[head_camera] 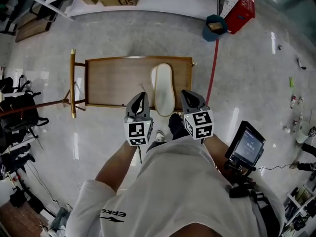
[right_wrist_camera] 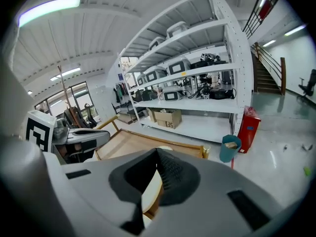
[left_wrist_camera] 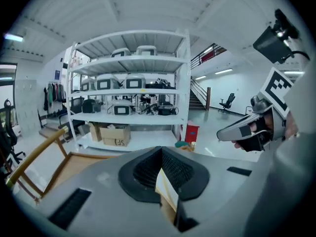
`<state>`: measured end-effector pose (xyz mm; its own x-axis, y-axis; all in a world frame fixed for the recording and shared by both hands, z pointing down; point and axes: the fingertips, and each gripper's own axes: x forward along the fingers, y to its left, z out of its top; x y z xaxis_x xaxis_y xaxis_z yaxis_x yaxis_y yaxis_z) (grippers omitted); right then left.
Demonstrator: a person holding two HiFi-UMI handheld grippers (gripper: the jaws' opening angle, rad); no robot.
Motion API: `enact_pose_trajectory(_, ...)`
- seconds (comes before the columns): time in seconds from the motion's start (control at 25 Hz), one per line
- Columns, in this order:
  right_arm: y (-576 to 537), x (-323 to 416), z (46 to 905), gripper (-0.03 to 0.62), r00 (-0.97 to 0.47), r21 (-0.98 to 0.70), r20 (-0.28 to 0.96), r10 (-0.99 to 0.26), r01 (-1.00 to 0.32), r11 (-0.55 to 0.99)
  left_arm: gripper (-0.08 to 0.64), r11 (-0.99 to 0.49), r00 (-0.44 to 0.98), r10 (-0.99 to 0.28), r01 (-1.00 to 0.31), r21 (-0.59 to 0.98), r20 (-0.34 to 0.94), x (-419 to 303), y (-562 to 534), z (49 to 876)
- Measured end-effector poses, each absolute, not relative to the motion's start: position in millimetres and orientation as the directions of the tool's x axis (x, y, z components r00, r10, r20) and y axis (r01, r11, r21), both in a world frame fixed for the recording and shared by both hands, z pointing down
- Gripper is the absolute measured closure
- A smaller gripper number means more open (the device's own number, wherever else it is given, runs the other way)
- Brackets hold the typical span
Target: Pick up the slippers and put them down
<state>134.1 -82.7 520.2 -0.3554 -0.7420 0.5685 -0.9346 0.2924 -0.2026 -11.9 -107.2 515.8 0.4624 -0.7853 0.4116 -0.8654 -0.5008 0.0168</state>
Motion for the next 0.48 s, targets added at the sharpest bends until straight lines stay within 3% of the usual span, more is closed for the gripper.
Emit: enact_pose_trajectory(0.48, 12.7, 93.3, 472.4, 0.589, -0.286, -0.138, 0.480, -0.829, -0.958, 0.250, 0.557, -0.517, 0.506, -0.813, -0.855, 0.042, 0.287, -46.5, -28.4, 463.1)
